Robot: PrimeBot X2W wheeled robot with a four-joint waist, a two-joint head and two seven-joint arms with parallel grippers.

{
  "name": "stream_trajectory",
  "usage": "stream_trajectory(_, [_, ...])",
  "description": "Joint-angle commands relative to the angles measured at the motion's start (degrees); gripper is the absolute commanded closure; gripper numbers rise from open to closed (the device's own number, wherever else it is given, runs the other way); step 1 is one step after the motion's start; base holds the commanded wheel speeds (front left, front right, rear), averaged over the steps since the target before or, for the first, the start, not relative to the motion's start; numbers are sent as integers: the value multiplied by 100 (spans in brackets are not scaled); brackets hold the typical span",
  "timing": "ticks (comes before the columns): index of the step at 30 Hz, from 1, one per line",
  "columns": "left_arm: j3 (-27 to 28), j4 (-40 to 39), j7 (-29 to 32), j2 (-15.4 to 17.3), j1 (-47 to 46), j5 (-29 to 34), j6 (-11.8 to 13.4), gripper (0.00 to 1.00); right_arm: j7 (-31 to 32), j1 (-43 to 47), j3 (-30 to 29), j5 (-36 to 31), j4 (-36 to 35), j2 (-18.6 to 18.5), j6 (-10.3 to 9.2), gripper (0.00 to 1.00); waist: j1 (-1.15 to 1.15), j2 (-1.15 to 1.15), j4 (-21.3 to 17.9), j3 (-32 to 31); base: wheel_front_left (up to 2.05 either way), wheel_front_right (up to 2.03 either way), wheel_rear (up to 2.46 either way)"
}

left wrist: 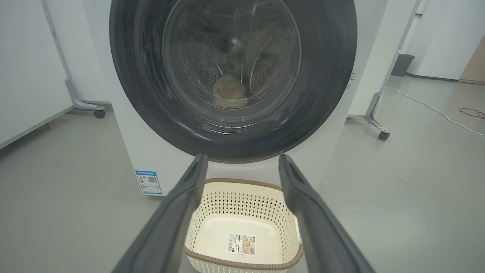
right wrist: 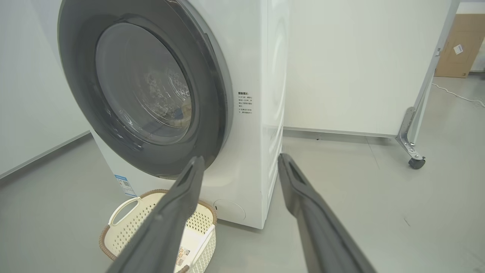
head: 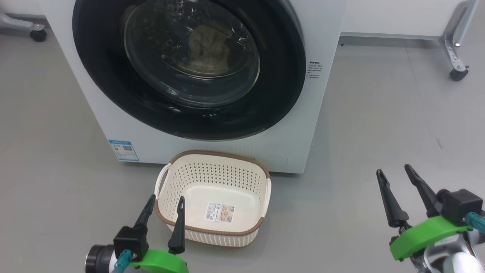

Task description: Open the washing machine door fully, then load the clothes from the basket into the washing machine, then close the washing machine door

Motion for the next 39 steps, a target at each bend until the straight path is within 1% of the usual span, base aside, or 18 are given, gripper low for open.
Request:
stream_trajectory(1, [193,-196,-56,92,-103,-55,28,0,39,-39,49,23,-379,-21,-8,0,0,0,-27,-14,0,0,0])
stream_trajectory(8, [210,-253,-50,148,-27,-84,96,0,251,560,-164,238,-1032,-18,-8,0,0,0,-116,-25,0,0,0])
stream_trajectory(13, [221,-301,-38,180,21,-122,109,0,306,787,-296,370,-1211,-18,-8,0,0,0,-153,-31,0,0,0])
stream_trajectory(21, [181,-376,2,224,21,-133,133,0,339,887,-346,428,-1316,-18,-8,0,0,0,-176,25,0,0,0])
stream_trajectory(39, [123,-436,-3,275,16,-159,229,0,344,883,-306,459,-1265,-17,-8,0,0,0,-163,81,0,0,0])
